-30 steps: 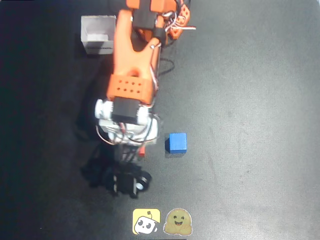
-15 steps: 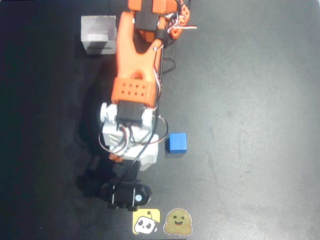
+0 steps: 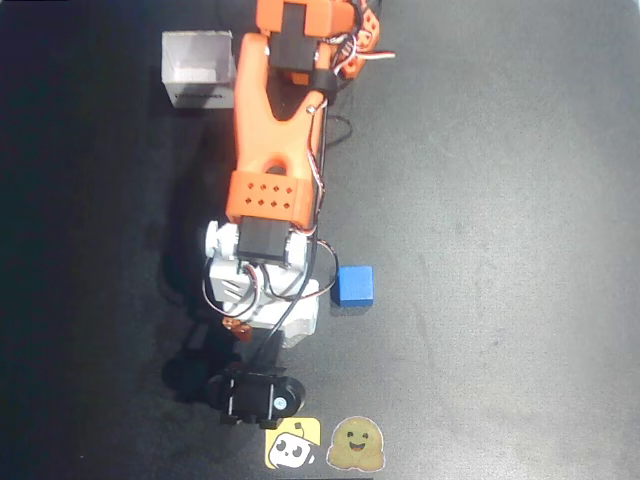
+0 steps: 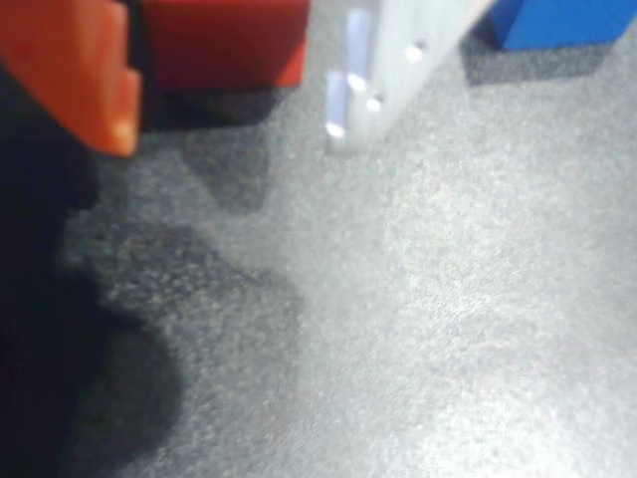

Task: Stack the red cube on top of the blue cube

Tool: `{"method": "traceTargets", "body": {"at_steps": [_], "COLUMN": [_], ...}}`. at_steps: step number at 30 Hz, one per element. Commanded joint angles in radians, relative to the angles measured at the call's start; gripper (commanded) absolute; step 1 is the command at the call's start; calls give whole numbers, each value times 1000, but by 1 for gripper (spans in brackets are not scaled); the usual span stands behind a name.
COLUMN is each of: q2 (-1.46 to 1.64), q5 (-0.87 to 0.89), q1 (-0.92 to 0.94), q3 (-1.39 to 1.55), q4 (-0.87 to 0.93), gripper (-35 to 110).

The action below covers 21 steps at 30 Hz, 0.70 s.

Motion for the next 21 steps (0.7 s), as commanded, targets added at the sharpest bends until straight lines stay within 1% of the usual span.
{"method": "traceTargets", "body": {"at_steps": [1,4,13,18,21], "q2": [60,101,199,250,279], "q5": [-14,-14,-15,-17,-17], "q1": [0,2,3,5,3], "q3": [-18,54,244,328,390], "q4": [17,21,-25,-74,-109], "gripper": [10,8,17,23,24]}}
